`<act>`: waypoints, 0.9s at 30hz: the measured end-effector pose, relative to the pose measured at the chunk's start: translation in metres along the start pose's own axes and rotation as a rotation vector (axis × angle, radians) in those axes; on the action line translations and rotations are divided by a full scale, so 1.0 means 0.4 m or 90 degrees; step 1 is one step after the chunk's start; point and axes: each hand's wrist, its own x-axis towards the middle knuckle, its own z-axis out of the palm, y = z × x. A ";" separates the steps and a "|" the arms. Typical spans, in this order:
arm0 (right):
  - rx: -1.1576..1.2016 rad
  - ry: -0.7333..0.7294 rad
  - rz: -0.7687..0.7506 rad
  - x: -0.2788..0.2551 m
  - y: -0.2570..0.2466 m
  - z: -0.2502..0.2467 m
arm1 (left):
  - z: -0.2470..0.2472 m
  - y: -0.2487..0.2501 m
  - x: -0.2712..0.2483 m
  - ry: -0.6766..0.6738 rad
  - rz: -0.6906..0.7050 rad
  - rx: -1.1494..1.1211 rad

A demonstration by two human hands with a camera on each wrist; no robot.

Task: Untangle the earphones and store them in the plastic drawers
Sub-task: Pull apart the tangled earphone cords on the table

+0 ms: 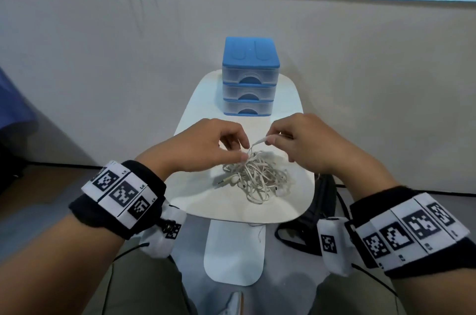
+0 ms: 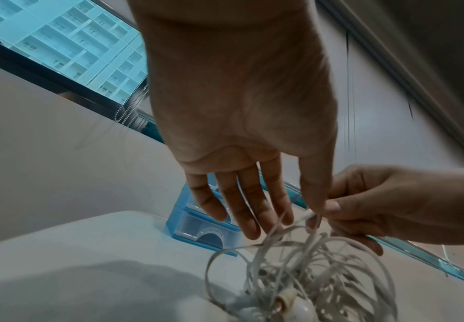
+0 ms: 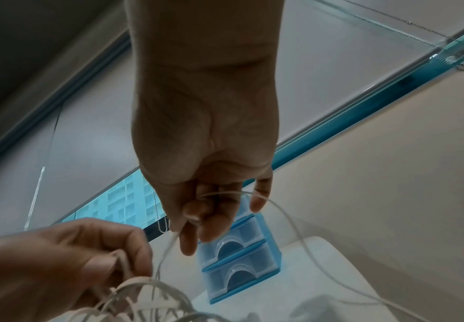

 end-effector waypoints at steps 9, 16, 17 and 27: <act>0.013 0.041 0.086 0.019 -0.012 -0.028 | 0.060 -0.012 0.030 -0.006 0.070 0.216; 0.053 0.103 0.031 0.007 -0.001 -0.055 | 0.035 0.005 0.030 0.225 0.180 0.334; 0.045 0.088 0.034 0.004 0.001 -0.045 | 0.038 -0.002 0.029 0.195 0.199 0.326; 0.060 -0.002 0.092 -0.024 0.019 0.041 | 0.021 -0.013 -0.011 0.176 0.114 0.011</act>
